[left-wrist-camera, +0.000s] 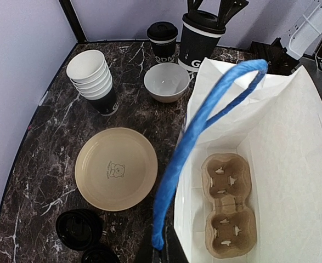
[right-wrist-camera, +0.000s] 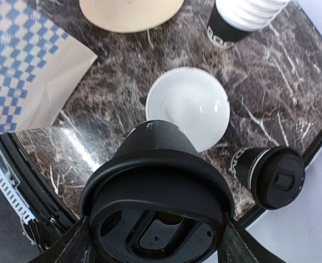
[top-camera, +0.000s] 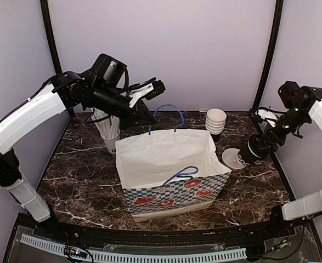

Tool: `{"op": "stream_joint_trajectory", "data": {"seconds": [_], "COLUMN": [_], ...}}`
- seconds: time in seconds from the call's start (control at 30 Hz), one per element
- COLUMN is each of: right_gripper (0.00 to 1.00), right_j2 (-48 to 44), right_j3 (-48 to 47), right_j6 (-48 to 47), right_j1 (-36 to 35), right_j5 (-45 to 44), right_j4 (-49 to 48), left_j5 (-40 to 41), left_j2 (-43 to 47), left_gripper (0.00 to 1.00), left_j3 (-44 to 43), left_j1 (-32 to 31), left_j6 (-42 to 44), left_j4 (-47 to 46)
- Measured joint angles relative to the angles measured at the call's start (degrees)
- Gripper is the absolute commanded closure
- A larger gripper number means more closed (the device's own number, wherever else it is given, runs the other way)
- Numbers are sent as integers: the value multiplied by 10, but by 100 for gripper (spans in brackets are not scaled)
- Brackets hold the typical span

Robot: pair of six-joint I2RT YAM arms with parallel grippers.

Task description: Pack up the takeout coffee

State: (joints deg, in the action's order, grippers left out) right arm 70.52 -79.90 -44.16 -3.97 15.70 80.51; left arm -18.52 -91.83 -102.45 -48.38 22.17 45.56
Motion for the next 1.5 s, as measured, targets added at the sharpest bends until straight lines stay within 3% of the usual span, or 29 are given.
{"op": "stream_joint_trajectory", "data": {"seconds": [0.43, 0.77, 1.17, 1.3, 1.5], "right_gripper": [41, 45, 45, 46, 46], "right_j2": [36, 66, 21, 37, 69], "right_j3": [-203, -435, -388, -369, -360], "right_j6": [17, 30, 28, 28, 24], "right_j1": [-23, -63, -138, -197, -351], "right_j5": [125, 257, 356, 354, 281], "right_j4": [12, 6, -7, -12, -19], "left_j5": [-23, -38, -35, -32, -19], "left_j2": [-11, -7, 2, 5, 15], "left_gripper": [96, 95, 94, 94, 94], "left_j3": [-51, -11, 2, 0, 4], "left_j1": [0, 0, -17, -24, -40], "left_j6": [-6, -58, -125, -142, -170], "left_j4": [24, 12, -13, -13, -23]}}
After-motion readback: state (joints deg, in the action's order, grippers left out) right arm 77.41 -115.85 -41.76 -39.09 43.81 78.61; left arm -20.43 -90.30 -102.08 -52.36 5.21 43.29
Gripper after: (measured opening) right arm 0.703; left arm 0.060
